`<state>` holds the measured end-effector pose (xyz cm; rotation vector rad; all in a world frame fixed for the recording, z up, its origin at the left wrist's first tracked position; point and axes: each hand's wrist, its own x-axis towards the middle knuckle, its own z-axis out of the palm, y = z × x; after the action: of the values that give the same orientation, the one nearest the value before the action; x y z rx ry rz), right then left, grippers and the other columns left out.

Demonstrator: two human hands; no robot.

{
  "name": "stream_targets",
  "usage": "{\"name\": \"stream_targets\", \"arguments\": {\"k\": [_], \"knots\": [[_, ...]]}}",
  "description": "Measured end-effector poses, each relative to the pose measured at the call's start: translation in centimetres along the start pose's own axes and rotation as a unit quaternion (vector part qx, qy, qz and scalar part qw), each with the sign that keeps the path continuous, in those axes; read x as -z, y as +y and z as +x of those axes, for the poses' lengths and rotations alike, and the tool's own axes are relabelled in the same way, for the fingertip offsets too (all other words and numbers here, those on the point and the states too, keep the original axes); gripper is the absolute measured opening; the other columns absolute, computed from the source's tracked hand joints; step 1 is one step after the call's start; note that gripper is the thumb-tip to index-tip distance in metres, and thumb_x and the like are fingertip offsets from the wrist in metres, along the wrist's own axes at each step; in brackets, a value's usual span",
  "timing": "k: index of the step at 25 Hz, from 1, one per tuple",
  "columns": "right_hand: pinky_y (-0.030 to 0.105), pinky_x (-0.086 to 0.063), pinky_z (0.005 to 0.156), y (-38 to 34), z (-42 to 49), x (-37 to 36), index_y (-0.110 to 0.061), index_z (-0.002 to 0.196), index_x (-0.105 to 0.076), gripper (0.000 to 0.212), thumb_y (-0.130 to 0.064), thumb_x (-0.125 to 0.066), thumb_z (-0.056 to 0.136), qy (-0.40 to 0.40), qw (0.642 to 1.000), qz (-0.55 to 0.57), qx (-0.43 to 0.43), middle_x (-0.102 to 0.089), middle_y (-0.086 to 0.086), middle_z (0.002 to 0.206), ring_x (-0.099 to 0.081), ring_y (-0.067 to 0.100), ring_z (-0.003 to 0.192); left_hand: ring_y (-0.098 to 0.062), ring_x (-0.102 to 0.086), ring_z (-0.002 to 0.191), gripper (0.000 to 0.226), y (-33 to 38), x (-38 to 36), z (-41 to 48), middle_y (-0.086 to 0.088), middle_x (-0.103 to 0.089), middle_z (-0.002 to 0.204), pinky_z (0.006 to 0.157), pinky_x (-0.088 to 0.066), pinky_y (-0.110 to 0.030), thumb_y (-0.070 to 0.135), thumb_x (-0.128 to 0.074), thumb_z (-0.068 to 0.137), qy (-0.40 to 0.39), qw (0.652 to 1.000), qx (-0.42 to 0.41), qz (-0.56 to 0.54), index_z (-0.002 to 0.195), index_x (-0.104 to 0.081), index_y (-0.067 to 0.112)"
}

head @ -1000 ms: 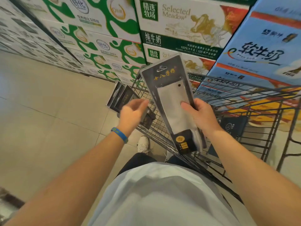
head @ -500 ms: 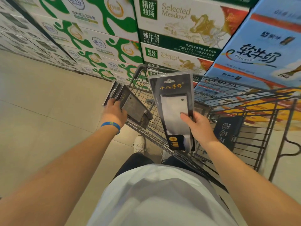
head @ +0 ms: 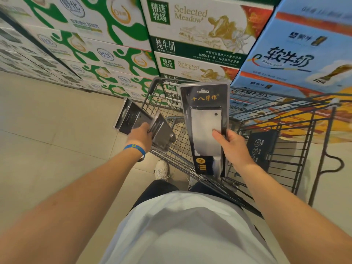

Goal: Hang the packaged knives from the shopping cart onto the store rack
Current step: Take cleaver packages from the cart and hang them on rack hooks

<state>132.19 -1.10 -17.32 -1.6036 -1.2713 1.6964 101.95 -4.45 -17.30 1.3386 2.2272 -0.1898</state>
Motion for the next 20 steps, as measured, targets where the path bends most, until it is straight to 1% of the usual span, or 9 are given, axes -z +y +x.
{"name": "stream_targets", "arguments": {"k": [3,5,7,9,13,17,18,19,20], "knots": [[0.022,-0.048,0.089,-0.9,0.0,1.0,-0.041,0.109,-0.070,0.028,-0.058,-0.067,0.087,-0.008,1.000,0.026,-0.001,-0.074,-0.024,0.110,-0.066,-0.005,0.105,-0.027,-0.059,0.063,0.018,2.7,2.1,-0.9,-0.009,-0.068,0.079,0.057,-0.049,-0.031,0.032,-0.049,0.100,0.071,0.992,-0.062,-0.085,0.107,-0.061,0.020],[0.030,-0.051,0.095,-2.1,0.3,2.1,-0.039,0.116,-0.070,0.046,-0.068,-0.068,0.081,-0.014,0.998,0.064,-0.001,-0.074,-0.020,0.117,-0.067,-0.001,0.110,-0.022,-0.060,0.054,0.016,4.5,6.1,-1.0,-0.004,-0.069,0.070,0.050,-0.049,-0.029,0.041,-0.057,0.095,0.118,0.961,-0.127,-0.214,0.097,-0.065,0.028],[0.034,-0.052,0.099,-3.7,1.0,3.1,-0.037,0.119,-0.071,0.061,-0.076,-0.072,0.073,-0.011,0.995,0.098,0.003,-0.073,-0.013,0.123,-0.067,0.007,0.117,-0.019,-0.065,0.062,0.019,6.0,11.0,-1.1,0.001,-0.071,0.075,0.058,-0.054,-0.034,0.050,-0.060,0.089,0.134,0.927,-0.189,-0.294,0.089,-0.066,0.032],[0.031,-0.057,0.090,-5.9,1.7,3.6,-0.038,0.113,-0.075,0.060,-0.077,-0.076,0.067,-0.020,0.990,0.136,0.002,-0.075,-0.009,0.120,-0.070,0.011,0.113,-0.014,-0.066,0.069,0.017,7.5,15.7,-1.0,0.009,-0.070,0.077,0.063,-0.057,-0.035,0.050,-0.061,0.088,0.145,0.896,-0.229,-0.352,0.081,-0.066,0.036],[0.033,-0.061,0.075,-10.5,2.1,3.3,-0.035,0.103,-0.080,0.036,-0.062,-0.076,0.078,-0.068,0.984,0.165,0.011,-0.078,-0.002,0.111,-0.075,0.017,0.102,-0.017,-0.062,0.066,0.025,10.7,22.2,-0.2,0.005,-0.067,0.069,0.062,-0.054,-0.035,0.036,-0.063,0.095,0.198,0.782,-0.187,-0.561,0.072,-0.063,0.025],[0.032,-0.061,0.066,-12.7,0.8,1.3,-0.031,0.094,-0.081,0.033,-0.056,-0.079,0.072,-0.113,0.978,0.168,0.050,-0.079,0.002,0.093,-0.075,0.016,0.079,-0.018,-0.058,0.067,0.040,13.0,26.0,-0.2,0.001,-0.062,0.066,0.066,-0.052,-0.036,0.051,-0.071,0.084,0.254,0.731,-0.090,-0.627,0.065,-0.052,0.020],[0.030,-0.061,0.065,-13.0,0.5,0.8,-0.032,0.091,-0.081,0.031,-0.055,-0.079,0.071,-0.108,0.976,0.179,0.052,-0.079,0.001,0.091,-0.075,0.015,0.076,-0.019,-0.065,0.071,0.041,13.5,25.8,-0.5,0.001,-0.068,0.073,0.071,-0.055,-0.036,0.055,-0.073,0.080,0.230,0.713,-0.092,-0.656,0.071,-0.058,0.017],[0.030,-0.061,0.064,-13.1,0.2,0.4,-0.034,0.089,-0.081,0.030,-0.057,-0.078,0.069,-0.095,0.976,0.191,0.051,-0.080,0.000,0.091,-0.075,0.014,0.076,-0.022,-0.071,0.086,0.050,13.9,25.1,-0.8,-0.002,-0.075,0.090,0.081,-0.058,-0.042,0.061,-0.072,0.076,0.175,0.711,-0.097,-0.674,0.088,-0.067,0.013],[0.029,-0.060,0.065,-13.2,0.0,0.0,-0.036,0.089,-0.081,0.031,-0.059,-0.079,0.067,-0.078,0.976,0.200,0.049,-0.080,0.000,0.093,-0.076,0.015,0.078,-0.026,-0.070,0.103,0.071,14.3,23.6,-1.7,-0.006,-0.073,0.111,0.091,-0.055,-0.048,0.071,-0.070,0.071,0.111,0.728,-0.098,-0.669,0.111,-0.067,0.012]]}}
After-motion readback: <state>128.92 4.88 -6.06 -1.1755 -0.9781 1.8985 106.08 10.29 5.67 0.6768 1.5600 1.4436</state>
